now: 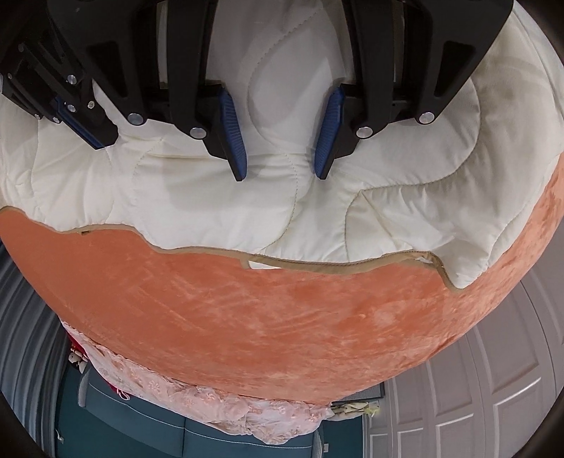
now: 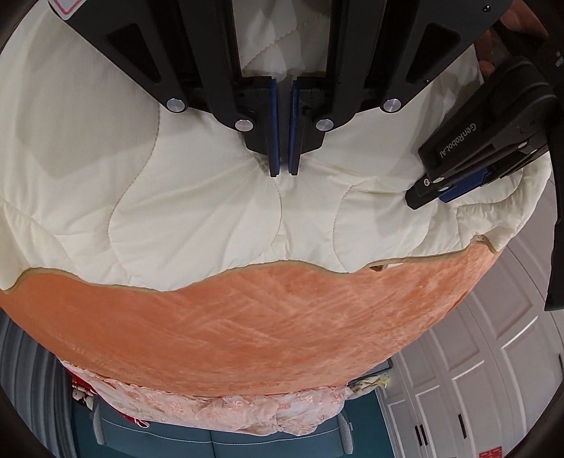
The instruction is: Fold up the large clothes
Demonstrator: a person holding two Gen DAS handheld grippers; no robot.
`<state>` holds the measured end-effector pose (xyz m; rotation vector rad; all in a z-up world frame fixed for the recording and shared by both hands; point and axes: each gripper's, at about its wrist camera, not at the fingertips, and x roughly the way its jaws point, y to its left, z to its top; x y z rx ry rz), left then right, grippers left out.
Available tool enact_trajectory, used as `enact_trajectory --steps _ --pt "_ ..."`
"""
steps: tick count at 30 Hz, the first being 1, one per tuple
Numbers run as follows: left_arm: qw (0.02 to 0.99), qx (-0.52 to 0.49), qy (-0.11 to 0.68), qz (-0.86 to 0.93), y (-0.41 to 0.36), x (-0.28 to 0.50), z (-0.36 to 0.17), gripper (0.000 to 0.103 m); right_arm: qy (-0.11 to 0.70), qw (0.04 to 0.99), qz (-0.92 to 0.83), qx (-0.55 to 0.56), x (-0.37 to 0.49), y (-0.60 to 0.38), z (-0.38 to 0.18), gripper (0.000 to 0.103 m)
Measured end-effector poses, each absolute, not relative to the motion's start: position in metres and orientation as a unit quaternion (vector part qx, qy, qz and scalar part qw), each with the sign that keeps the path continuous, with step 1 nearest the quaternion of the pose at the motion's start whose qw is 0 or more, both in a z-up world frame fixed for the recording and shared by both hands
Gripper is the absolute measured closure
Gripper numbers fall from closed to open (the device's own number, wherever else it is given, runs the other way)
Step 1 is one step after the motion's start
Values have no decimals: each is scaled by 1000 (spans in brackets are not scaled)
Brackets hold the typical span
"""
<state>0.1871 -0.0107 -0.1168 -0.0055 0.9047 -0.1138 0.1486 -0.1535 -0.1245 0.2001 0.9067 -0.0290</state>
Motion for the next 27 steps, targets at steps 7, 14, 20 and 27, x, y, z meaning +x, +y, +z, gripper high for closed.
enact_trajectory --steps 7,14,20,27 --pt "901 11 431 -49 -14 189 -120 64 438 894 -16 93 152 -150 -128 102" --pt "882 32 467 -49 -23 208 -110 64 469 873 1 133 169 -165 -122 103" --pt "885 -3 461 -62 -8 201 -75 64 423 895 -3 140 146 -161 -80 92" --pt "891 -61 444 -67 32 117 -60 63 391 913 43 108 66 -139 -66 92"
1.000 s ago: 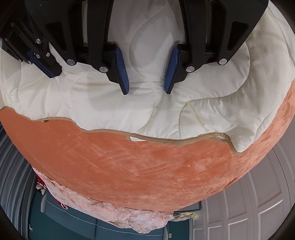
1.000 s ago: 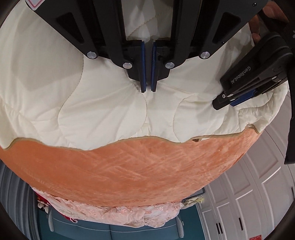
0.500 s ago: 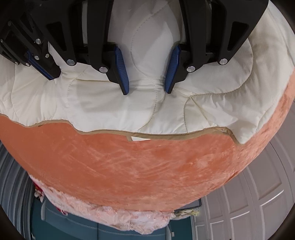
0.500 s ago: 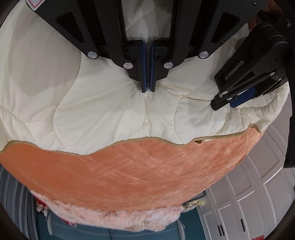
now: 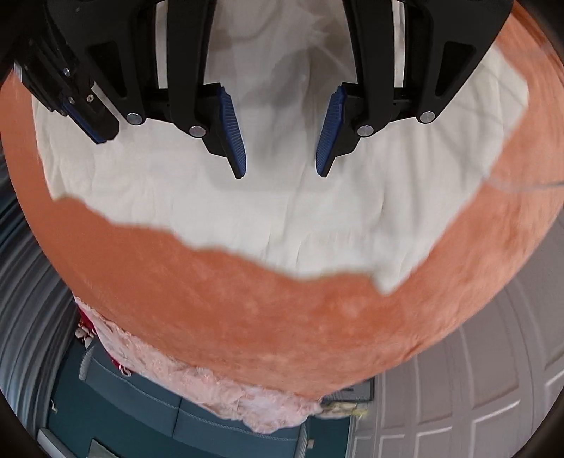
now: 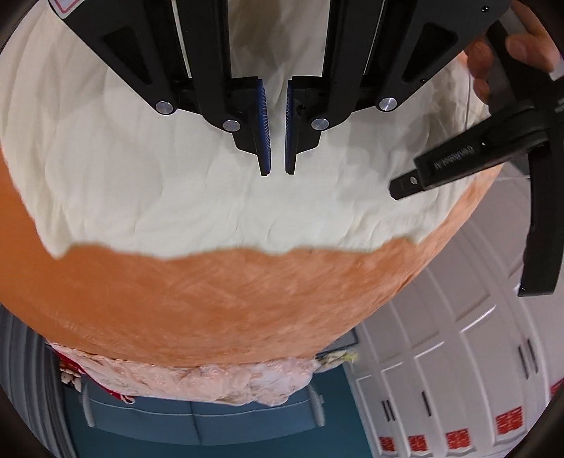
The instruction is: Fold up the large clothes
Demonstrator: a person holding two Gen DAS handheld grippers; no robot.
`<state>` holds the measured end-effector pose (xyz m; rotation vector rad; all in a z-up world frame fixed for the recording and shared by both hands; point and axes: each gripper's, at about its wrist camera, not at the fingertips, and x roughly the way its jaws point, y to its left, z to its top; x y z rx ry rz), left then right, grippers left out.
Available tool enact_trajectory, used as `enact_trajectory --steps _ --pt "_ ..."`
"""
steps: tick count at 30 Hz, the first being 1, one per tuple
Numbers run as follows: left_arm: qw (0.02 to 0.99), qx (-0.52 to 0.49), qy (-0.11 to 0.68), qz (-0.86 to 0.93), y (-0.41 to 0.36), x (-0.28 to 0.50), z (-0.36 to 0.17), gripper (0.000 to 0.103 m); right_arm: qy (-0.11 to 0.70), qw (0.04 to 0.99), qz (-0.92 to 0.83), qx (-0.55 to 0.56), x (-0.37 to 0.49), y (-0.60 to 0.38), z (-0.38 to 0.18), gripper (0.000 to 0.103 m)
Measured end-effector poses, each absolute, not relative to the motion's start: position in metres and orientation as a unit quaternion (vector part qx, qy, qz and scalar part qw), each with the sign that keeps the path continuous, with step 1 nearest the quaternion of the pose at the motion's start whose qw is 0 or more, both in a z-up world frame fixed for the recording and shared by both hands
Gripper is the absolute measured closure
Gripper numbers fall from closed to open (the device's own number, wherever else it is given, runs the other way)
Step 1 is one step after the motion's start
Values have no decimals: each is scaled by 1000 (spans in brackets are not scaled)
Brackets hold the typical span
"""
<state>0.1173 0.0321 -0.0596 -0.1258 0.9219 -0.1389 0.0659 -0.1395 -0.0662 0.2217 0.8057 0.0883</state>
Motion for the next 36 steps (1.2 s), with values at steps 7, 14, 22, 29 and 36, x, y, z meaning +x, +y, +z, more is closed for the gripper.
enact_trajectory --steps 7,14,22,29,36 --pt "893 -36 444 -58 24 111 -91 62 433 896 32 89 71 -132 -109 95" --pt "906 0 421 -48 17 107 -104 62 420 905 25 71 69 -127 -120 96" --pt "900 -41 431 -61 47 91 -69 63 424 903 16 66 57 -120 -88 92" --pt "913 -117 391 27 178 18 1 49 387 918 45 73 6 -112 -54 66" --pt "839 -308 448 41 268 -3 -35 31 421 901 52 86 5 -95 -72 67"
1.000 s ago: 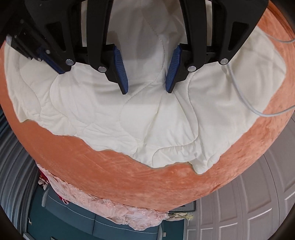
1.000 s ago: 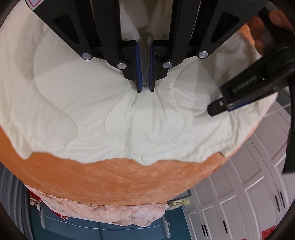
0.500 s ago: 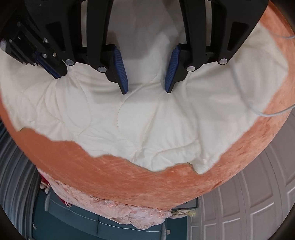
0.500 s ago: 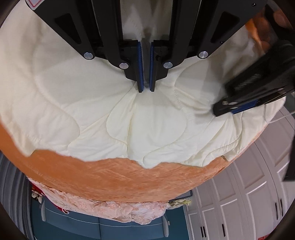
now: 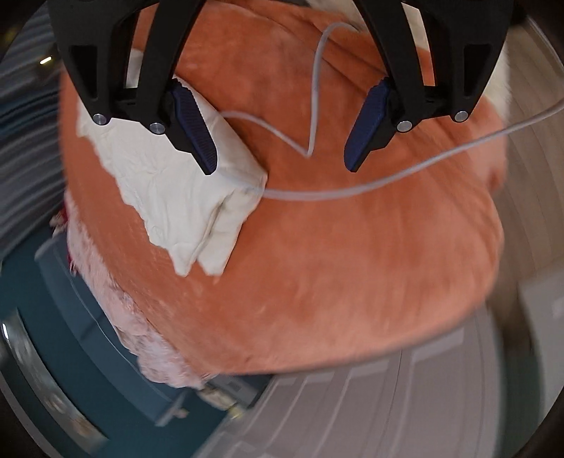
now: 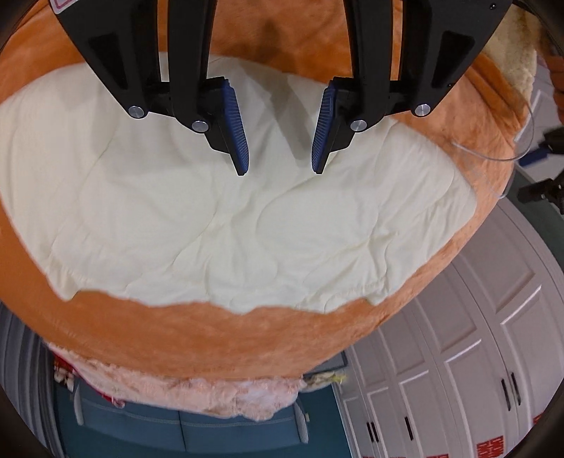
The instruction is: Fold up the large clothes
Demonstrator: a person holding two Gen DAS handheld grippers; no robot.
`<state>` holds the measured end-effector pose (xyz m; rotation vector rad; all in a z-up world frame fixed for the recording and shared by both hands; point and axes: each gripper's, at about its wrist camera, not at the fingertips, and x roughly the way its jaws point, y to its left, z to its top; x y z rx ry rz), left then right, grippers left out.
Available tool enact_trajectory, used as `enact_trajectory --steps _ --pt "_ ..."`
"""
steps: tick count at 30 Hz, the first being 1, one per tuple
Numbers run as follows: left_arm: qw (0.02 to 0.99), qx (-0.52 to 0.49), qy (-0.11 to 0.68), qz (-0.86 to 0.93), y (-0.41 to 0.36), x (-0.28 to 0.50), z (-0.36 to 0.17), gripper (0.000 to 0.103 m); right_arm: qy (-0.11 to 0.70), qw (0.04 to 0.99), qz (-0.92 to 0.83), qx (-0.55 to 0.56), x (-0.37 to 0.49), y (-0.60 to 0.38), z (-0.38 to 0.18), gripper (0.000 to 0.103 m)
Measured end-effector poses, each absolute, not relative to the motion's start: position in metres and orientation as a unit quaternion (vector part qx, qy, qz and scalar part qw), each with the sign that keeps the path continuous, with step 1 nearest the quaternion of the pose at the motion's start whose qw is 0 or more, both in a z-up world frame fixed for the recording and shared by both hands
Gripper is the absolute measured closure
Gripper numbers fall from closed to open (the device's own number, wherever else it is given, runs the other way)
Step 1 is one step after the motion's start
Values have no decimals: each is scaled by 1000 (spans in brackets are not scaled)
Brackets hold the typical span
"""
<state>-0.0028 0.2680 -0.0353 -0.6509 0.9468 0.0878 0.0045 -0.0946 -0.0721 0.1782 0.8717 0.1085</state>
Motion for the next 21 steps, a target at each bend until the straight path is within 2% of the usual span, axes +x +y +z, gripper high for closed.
enact_trajectory --steps 2,5,7,8,10,15,17,19,21 --pt "838 -329 432 54 277 -9 -27 32 424 901 52 78 -1 -90 -73 67" --pt "861 -307 403 53 285 -21 6 31 417 905 54 59 -6 -84 -69 67" --pt "876 -301 374 33 289 -30 30 26 413 908 51 56 -7 -82 -68 67" --pt "881 -303 362 27 290 -30 37 20 413 907 50 59 -5 -81 -68 67" --pt "886 -311 343 9 286 -19 42 17 416 906 47 62 -3 -80 -71 67" --pt "850 -318 419 -25 254 63 -10 18 416 907 41 48 0 -77 -69 67" --pt "827 -325 457 -27 244 83 -39 19 416 908 32 41 1 -78 -69 67" --pt "802 -328 498 -14 236 95 -72 25 418 907 27 46 4 -80 -71 67" --pt "786 -333 521 1 235 96 -95 24 420 906 23 48 4 -82 -73 67"
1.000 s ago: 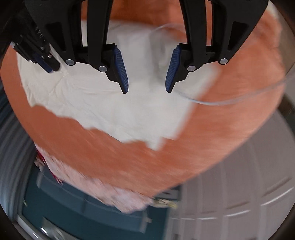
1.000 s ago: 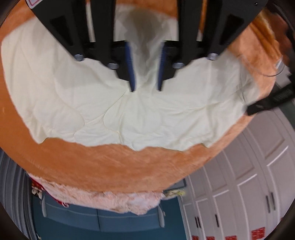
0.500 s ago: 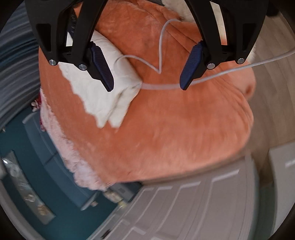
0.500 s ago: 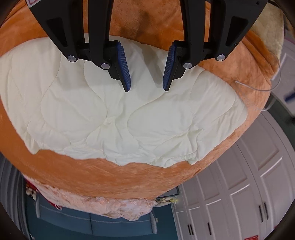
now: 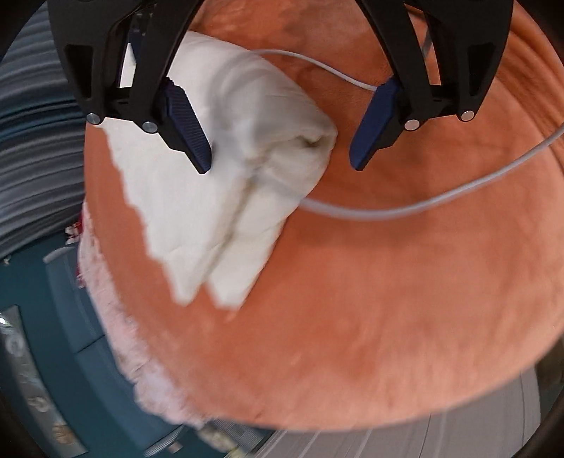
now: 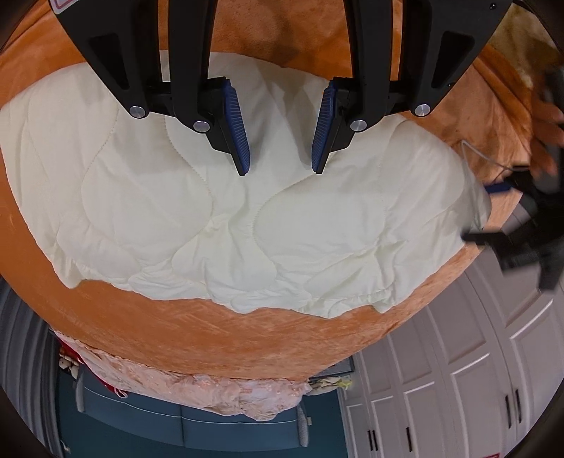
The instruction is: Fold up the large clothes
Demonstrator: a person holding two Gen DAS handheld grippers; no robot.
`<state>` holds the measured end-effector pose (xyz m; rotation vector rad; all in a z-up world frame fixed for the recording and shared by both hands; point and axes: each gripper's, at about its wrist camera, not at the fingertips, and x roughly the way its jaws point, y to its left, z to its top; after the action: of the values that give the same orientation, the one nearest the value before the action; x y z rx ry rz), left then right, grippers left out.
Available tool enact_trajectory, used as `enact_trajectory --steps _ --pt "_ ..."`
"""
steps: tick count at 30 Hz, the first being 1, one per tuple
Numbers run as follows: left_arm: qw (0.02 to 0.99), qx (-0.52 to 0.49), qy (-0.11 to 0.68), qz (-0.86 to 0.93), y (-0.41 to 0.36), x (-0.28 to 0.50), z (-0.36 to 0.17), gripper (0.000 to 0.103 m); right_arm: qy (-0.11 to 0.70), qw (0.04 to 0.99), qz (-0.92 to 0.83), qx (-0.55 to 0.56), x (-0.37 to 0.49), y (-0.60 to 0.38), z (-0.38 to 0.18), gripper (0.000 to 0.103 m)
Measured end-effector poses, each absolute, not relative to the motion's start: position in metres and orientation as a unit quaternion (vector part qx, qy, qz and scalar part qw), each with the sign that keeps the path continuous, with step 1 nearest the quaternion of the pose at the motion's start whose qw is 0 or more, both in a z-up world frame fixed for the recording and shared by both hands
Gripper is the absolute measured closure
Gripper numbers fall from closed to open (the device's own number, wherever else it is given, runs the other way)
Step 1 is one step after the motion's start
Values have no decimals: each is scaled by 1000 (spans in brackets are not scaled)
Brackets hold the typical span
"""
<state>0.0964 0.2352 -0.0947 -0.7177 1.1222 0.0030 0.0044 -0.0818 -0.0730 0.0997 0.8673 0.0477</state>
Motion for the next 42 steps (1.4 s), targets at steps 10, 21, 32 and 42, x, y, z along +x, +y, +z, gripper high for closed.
enact_trajectory --steps 10,21,32,42 --pt "800 -306 516 -18 230 77 -103 20 424 905 22 40 6 -82 -77 67" --pt "802 -327 494 -75 225 74 -107 54 425 904 23 39 4 -80 -77 67" --pt "864 -232 399 -200 138 41 29 79 423 904 33 55 -4 -90 -77 68" --pt "838 -97 409 -347 -51 6 50 80 364 928 21 73 -80 -172 -26 64"
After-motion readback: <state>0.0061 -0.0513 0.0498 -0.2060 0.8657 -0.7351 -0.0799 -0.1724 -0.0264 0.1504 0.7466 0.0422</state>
